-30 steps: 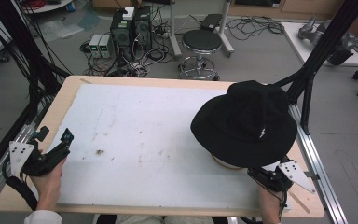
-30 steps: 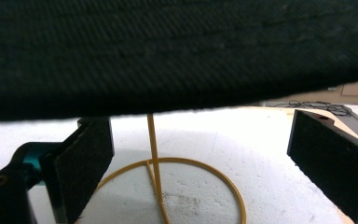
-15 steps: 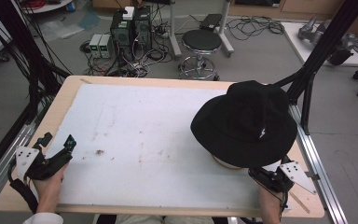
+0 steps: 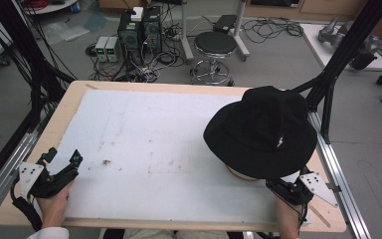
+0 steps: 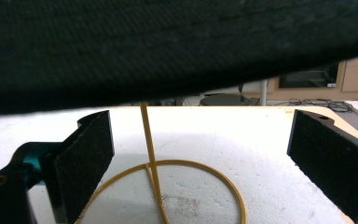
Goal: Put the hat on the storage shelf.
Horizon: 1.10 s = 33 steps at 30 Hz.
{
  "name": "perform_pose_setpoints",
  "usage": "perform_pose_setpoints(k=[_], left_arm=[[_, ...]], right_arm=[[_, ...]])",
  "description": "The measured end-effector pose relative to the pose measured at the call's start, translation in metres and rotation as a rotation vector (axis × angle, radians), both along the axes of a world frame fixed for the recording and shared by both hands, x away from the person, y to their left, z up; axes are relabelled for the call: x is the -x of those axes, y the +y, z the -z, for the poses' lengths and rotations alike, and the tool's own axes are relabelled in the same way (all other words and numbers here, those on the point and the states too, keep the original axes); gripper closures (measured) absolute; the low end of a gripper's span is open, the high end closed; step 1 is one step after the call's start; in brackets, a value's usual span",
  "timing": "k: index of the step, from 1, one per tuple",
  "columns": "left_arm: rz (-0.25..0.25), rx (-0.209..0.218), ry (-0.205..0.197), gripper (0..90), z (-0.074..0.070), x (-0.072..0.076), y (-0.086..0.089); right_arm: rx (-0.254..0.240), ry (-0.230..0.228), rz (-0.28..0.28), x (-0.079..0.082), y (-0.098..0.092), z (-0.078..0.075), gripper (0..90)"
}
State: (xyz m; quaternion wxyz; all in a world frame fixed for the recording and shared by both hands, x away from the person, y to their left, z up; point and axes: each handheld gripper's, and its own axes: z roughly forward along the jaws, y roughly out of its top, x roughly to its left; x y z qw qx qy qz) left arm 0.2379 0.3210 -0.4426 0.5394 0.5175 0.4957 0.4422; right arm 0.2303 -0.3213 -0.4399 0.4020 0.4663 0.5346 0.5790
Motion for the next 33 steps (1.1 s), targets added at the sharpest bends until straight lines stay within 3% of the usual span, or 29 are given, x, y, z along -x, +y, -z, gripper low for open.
perform_pose_setpoints(k=[11,33], left_arm=[[0.002,0.039,-0.001,23.2,0.0005,-0.0035,0.004],[-0.02,0.059,0.005,23.6,0.0008,-0.0012,0.0075]], right_arm=[[0.003,0.013,0.011,0.002,-0.0022,0.0008,6.2],[0.005,0.028,-0.01,0.0011,-0.0026,0.0014,6.2]])
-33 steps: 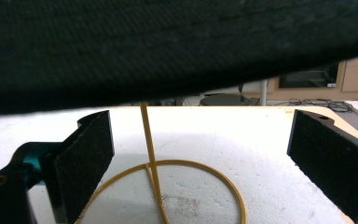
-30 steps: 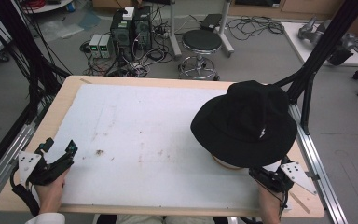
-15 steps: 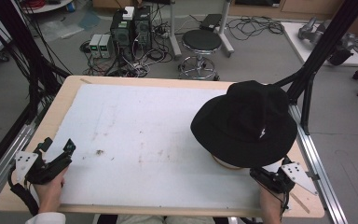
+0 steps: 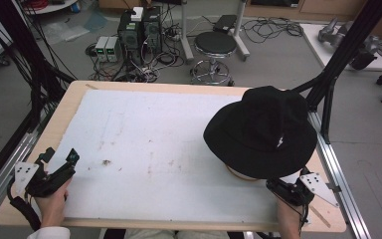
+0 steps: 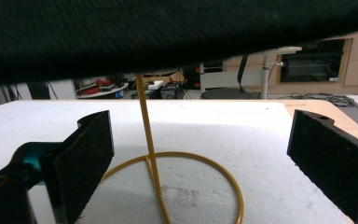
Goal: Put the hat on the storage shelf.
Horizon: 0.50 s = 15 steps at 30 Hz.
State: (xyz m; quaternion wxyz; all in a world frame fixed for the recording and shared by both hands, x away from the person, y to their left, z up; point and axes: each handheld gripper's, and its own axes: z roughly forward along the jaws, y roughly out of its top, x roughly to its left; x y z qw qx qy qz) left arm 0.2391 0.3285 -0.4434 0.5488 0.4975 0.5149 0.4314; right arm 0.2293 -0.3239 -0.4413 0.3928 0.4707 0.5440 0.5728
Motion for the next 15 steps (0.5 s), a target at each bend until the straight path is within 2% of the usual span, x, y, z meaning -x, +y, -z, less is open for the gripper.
perform_pose_setpoints(k=[15], left_arm=[[0.009,-0.002,0.004,24.0,0.0008,-0.0009,-0.0011]], right_arm=[[-0.011,0.007,-0.004,-0.0005,-0.0012,0.0005,6.2]])
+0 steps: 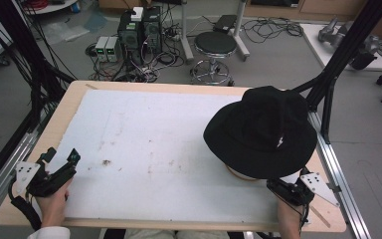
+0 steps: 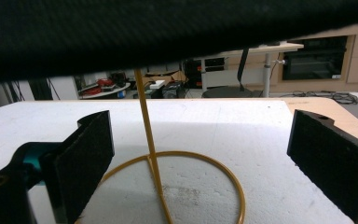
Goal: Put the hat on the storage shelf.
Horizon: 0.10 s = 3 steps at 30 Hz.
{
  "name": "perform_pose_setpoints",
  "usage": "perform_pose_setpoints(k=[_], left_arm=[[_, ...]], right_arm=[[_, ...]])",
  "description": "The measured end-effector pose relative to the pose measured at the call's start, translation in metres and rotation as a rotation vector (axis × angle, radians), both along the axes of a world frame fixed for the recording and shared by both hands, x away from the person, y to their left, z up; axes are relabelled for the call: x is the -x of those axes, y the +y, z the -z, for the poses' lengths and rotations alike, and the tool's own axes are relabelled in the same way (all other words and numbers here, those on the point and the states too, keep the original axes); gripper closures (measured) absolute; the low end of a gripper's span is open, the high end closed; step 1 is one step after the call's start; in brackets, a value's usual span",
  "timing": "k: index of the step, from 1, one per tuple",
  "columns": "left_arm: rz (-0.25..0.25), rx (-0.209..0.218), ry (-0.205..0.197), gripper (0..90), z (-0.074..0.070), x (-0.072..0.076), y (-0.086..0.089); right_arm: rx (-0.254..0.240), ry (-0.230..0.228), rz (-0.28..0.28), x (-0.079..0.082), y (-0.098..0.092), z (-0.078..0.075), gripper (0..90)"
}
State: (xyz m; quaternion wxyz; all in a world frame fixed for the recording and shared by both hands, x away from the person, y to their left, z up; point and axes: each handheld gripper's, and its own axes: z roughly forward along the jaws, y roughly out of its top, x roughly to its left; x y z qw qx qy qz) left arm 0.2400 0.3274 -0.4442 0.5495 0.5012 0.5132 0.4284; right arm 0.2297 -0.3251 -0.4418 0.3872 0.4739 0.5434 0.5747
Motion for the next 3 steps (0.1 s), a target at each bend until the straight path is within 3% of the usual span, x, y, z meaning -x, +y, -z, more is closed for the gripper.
perform_pose_setpoints(k=[3], left_arm=[[0.0,0.0,0.0,24.0,0.0002,-0.0002,0.0001]], right_arm=[[-0.006,-0.001,-0.004,-0.001,-0.0002,0.0002,6.2]])
